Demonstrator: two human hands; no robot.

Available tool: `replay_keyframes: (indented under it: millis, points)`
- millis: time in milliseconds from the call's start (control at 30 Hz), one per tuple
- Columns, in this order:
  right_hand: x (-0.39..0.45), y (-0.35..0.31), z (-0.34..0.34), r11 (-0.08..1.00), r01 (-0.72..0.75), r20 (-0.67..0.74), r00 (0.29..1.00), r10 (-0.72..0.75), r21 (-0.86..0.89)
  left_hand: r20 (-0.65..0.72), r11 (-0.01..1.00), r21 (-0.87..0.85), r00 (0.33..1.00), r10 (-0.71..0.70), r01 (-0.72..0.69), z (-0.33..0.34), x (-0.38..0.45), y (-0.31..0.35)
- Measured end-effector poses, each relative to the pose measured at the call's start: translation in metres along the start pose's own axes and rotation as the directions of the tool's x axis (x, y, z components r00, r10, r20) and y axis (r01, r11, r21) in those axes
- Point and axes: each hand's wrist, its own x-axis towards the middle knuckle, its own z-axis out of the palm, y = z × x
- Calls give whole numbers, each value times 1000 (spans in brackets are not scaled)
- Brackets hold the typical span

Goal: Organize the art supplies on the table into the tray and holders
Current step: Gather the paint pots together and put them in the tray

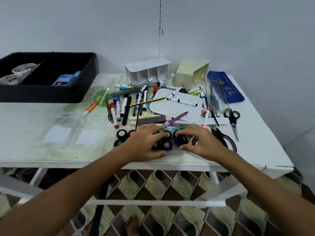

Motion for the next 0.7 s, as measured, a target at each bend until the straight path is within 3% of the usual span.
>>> replay_keyframes:
  millis: [333, 700]
  points:
    - [-7, -15, 10, 925, 112, 161, 985, -56, -363, -45, 1000, 28, 999, 1, 0, 9, -3, 0]
    - [-17, -9, 12, 804, 268, 67, 959, -275, -531, -38, 1000, 15, 999, -1, 2, 9, -7, 1]
